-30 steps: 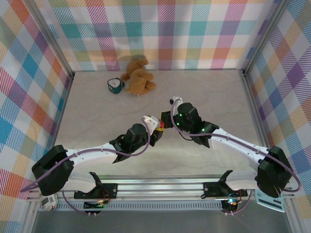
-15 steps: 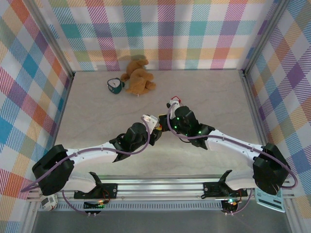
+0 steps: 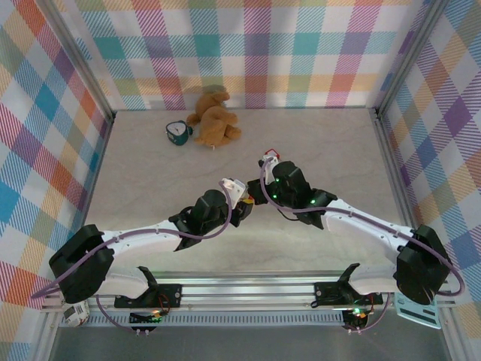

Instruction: Unlock with the key

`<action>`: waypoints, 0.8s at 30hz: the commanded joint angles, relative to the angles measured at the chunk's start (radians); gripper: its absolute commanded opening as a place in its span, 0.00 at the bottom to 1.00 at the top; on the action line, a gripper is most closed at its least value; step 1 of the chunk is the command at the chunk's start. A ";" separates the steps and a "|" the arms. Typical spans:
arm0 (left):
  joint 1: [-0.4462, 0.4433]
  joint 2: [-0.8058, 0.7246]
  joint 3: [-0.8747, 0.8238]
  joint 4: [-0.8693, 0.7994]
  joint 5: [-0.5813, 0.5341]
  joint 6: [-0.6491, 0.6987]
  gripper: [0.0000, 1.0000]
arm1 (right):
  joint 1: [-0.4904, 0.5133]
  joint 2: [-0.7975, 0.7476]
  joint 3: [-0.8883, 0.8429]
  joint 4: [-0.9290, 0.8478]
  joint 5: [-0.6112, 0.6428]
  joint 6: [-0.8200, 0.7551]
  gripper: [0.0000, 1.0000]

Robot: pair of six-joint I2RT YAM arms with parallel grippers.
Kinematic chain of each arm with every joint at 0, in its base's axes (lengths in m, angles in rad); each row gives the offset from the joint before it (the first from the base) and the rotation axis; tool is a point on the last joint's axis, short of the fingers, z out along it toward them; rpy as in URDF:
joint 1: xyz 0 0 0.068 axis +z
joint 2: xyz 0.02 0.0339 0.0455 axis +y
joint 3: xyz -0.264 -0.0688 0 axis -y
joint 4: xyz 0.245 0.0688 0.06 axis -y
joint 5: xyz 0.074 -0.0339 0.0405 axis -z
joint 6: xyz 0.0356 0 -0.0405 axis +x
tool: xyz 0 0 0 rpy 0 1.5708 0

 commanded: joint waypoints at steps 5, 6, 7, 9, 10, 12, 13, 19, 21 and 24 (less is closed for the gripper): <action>0.032 -0.119 0.020 0.105 -0.037 -0.007 0.13 | -0.039 -0.080 0.005 -0.284 -0.213 0.025 0.29; 0.031 -0.129 0.012 0.085 -0.034 -0.005 0.13 | -0.048 -0.089 0.015 -0.290 -0.219 0.024 0.33; 0.030 -0.137 0.006 0.064 -0.035 -0.001 0.13 | -0.057 -0.095 0.026 -0.296 -0.224 0.022 0.37; 0.030 -0.149 -0.002 0.026 -0.034 0.008 0.14 | -0.075 -0.105 0.050 -0.308 -0.237 0.016 0.39; 0.030 -0.155 -0.002 -0.003 -0.030 0.012 0.14 | -0.083 -0.108 0.061 -0.313 -0.244 0.015 0.41; 0.031 -0.161 0.003 -0.051 -0.023 0.021 0.14 | -0.096 -0.115 0.079 -0.317 -0.258 0.013 0.45; 0.031 -0.165 0.005 -0.069 -0.024 0.022 0.14 | -0.102 -0.119 0.088 -0.319 -0.264 0.014 0.47; 0.029 -0.156 0.024 -0.121 -0.046 0.044 0.15 | -0.141 -0.158 0.102 -0.317 -0.289 0.035 0.54; 0.029 -0.154 0.031 -0.132 -0.049 0.046 0.15 | -0.152 -0.173 0.102 -0.322 -0.279 0.035 0.58; 0.029 -0.155 0.038 -0.151 -0.060 0.051 0.15 | -0.176 -0.192 0.110 -0.334 -0.282 0.033 0.59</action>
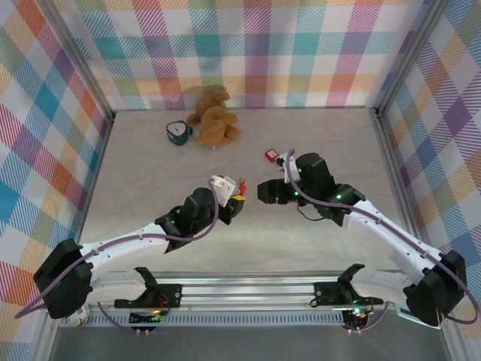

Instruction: Unlock with the key

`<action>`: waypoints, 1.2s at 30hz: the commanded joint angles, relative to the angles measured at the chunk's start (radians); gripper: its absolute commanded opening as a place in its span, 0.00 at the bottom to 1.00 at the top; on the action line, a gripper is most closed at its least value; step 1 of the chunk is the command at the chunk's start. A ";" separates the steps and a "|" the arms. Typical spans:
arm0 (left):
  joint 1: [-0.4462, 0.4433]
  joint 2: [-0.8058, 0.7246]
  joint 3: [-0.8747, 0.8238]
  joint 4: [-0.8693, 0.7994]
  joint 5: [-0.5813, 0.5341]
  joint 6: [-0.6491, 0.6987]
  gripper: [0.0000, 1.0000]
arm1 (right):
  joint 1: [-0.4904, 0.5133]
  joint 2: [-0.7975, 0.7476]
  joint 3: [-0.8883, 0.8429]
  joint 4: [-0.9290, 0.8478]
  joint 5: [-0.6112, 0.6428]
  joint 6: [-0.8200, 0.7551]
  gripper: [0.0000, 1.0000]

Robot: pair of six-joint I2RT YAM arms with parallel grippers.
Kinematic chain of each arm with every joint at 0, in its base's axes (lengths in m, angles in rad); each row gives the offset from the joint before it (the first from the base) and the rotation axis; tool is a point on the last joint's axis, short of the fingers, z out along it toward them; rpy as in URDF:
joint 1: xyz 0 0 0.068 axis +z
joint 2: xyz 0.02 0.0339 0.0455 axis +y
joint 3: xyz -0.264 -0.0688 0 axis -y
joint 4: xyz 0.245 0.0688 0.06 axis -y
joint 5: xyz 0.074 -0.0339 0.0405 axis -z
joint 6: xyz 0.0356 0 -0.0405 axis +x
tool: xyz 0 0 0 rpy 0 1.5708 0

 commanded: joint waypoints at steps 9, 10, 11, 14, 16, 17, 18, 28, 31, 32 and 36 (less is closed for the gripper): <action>-0.029 0.025 0.175 -0.181 -0.158 0.209 0.15 | -0.088 -0.075 0.028 -0.051 -0.016 -0.001 0.62; -0.040 0.031 0.196 -0.200 -0.180 0.256 0.15 | -0.099 -0.081 0.022 -0.053 -0.015 0.003 0.62; -0.048 0.037 0.210 -0.208 -0.200 0.298 0.15 | -0.110 -0.085 0.018 -0.054 -0.014 0.007 0.62; -0.083 0.057 0.237 -0.212 -0.286 0.455 0.15 | -0.146 -0.098 0.006 -0.065 -0.007 0.025 0.62; -0.106 0.066 0.232 -0.183 -0.346 0.564 0.16 | -0.167 -0.105 -0.002 -0.071 -0.009 0.030 0.62; -0.116 0.069 0.221 -0.157 -0.373 0.609 0.16 | -0.174 -0.108 -0.005 -0.073 -0.013 0.032 0.62; -0.127 0.074 0.205 -0.115 -0.410 0.663 0.16 | -0.179 -0.110 -0.008 -0.074 -0.017 0.031 0.62; -0.208 0.157 0.025 0.376 -0.618 1.144 0.16 | -0.191 -0.069 -0.019 -0.062 -0.159 0.003 0.62; -0.219 0.199 -0.009 0.504 -0.643 1.233 0.16 | -0.191 -0.042 -0.022 -0.057 -0.200 -0.006 0.62; -0.223 0.212 -0.020 0.540 -0.648 1.256 0.16 | -0.192 -0.032 -0.023 -0.056 -0.211 -0.009 0.62; -0.236 0.288 -0.050 0.690 -0.670 1.359 0.16 | -0.188 0.010 -0.039 -0.062 -0.215 -0.024 0.61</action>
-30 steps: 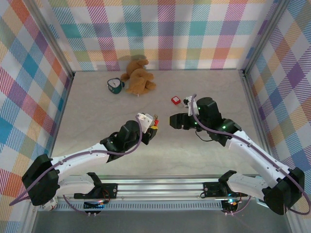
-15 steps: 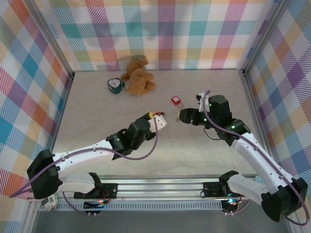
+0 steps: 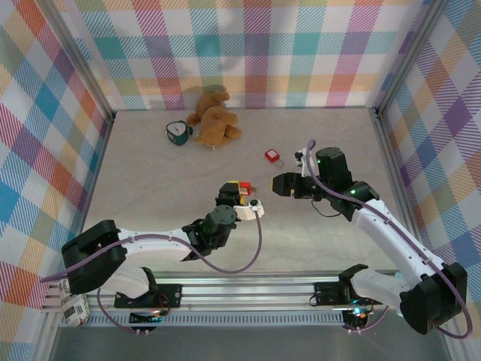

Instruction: Unlock with the key

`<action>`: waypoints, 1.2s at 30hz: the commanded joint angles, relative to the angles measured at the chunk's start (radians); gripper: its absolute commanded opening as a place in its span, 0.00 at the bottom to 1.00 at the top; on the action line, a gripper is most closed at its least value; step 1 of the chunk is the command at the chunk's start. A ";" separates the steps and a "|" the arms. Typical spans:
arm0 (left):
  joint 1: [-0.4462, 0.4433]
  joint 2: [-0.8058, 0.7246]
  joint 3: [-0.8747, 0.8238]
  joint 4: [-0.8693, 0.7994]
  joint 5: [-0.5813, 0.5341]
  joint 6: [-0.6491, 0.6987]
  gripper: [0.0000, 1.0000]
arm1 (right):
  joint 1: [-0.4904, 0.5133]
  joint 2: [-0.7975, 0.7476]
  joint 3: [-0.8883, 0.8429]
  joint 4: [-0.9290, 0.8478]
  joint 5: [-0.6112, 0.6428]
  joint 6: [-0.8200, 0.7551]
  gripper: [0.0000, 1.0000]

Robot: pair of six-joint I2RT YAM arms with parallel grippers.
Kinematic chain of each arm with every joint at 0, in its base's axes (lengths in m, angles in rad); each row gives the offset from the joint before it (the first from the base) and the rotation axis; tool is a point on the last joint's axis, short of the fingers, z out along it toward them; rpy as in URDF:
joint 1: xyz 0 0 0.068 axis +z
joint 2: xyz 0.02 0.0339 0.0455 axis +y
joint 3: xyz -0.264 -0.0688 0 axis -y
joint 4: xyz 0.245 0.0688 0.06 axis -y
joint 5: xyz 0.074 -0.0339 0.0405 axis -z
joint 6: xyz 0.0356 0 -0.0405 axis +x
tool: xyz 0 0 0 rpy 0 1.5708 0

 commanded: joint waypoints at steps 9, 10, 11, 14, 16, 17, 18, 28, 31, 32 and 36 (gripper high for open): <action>-0.032 0.175 -0.021 0.431 -0.069 0.256 0.15 | 0.023 0.089 -0.019 -0.028 0.064 -0.046 0.57; -0.032 0.188 -0.022 0.445 -0.071 0.266 0.15 | 0.027 0.097 -0.017 -0.028 0.067 -0.051 0.57; -0.034 0.198 -0.021 0.456 -0.071 0.274 0.15 | 0.027 0.106 -0.014 -0.031 0.070 -0.055 0.57; -0.041 0.237 -0.021 0.508 -0.077 0.300 0.15 | 0.033 0.129 -0.006 -0.028 0.069 -0.066 0.57; -0.045 0.264 -0.017 0.542 -0.081 0.327 0.14 | 0.035 0.139 -0.002 -0.025 0.065 -0.069 0.57; -0.046 0.276 -0.016 0.558 -0.082 0.336 0.14 | 0.037 0.144 0.001 -0.025 0.060 -0.071 0.57; -0.048 0.289 -0.014 0.579 -0.083 0.347 0.14 | 0.038 0.148 0.007 -0.027 0.059 -0.076 0.57; -0.055 0.310 -0.011 0.619 -0.077 0.362 0.13 | 0.047 0.199 0.058 -0.061 0.035 -0.103 0.58; -0.056 0.300 -0.013 0.619 -0.077 0.364 0.13 | 0.055 0.215 0.068 -0.059 0.033 -0.100 0.58; -0.057 0.298 -0.014 0.621 -0.077 0.364 0.13 | 0.055 0.216 0.068 -0.058 0.035 -0.098 0.58; -0.067 0.288 -0.021 0.621 -0.077 0.365 0.13 | 0.056 0.216 0.072 -0.045 0.057 -0.084 0.58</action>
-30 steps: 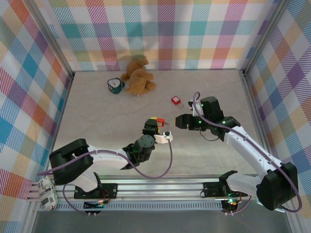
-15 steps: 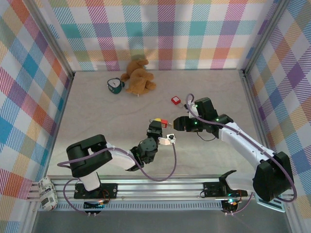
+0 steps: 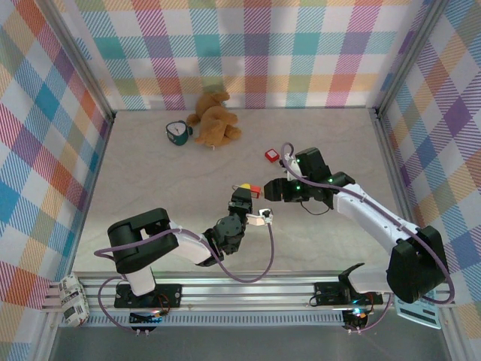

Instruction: Unlock with the key

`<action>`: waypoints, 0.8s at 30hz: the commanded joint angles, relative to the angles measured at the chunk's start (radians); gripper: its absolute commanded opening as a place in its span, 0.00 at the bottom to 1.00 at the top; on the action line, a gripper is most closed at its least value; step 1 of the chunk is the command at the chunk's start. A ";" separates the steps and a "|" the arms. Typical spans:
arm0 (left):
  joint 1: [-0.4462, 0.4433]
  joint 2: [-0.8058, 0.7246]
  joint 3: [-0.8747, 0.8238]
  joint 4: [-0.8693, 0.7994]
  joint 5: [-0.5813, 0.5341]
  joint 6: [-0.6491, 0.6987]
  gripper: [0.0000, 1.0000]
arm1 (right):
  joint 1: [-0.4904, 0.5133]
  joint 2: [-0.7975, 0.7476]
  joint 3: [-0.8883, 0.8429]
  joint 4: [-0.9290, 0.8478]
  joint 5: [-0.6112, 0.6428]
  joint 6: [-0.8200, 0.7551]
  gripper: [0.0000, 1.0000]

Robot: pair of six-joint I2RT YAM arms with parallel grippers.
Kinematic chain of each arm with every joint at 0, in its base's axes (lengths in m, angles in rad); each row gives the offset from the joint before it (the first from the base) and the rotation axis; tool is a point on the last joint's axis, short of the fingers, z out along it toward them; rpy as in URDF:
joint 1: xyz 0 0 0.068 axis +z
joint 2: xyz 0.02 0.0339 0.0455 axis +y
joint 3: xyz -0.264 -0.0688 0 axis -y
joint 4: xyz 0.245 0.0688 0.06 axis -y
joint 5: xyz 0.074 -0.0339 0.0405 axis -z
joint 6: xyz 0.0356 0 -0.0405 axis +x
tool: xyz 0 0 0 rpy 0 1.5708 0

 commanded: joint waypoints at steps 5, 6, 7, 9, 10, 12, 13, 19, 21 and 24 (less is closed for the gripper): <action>-0.032 -0.034 -0.009 0.072 -0.007 0.000 0.12 | 0.004 0.001 0.032 -0.004 0.037 0.003 0.58; -0.034 -0.037 -0.009 0.074 -0.007 0.002 0.12 | 0.006 0.004 0.034 -0.009 0.048 0.003 0.58; -0.034 -0.039 -0.010 0.074 -0.007 0.004 0.12 | 0.004 0.008 0.035 -0.016 0.058 0.003 0.58; -0.034 -0.044 -0.011 0.074 -0.007 0.006 0.12 | 0.005 0.010 0.028 -0.018 0.068 0.001 0.58; -0.034 -0.048 -0.011 0.076 -0.008 0.008 0.12 | 0.004 0.010 0.024 -0.019 0.073 0.002 0.58; -0.034 -0.053 -0.012 0.076 -0.009 0.011 0.12 | 0.005 0.012 0.020 -0.022 0.079 0.001 0.58; -0.034 -0.055 -0.012 0.076 -0.009 0.011 0.12 | 0.003 0.012 0.018 -0.021 0.079 0.002 0.58; -0.034 -0.059 -0.012 0.077 -0.013 0.014 0.12 | 0.005 -0.016 0.024 -0.026 0.070 0.015 0.58; -0.033 -0.057 -0.010 0.079 -0.013 0.012 0.12 | 0.005 -0.027 0.032 -0.034 0.070 0.018 0.59; -0.034 -0.051 -0.004 0.082 -0.013 0.012 0.12 | 0.002 -0.046 0.039 -0.041 0.068 0.025 0.62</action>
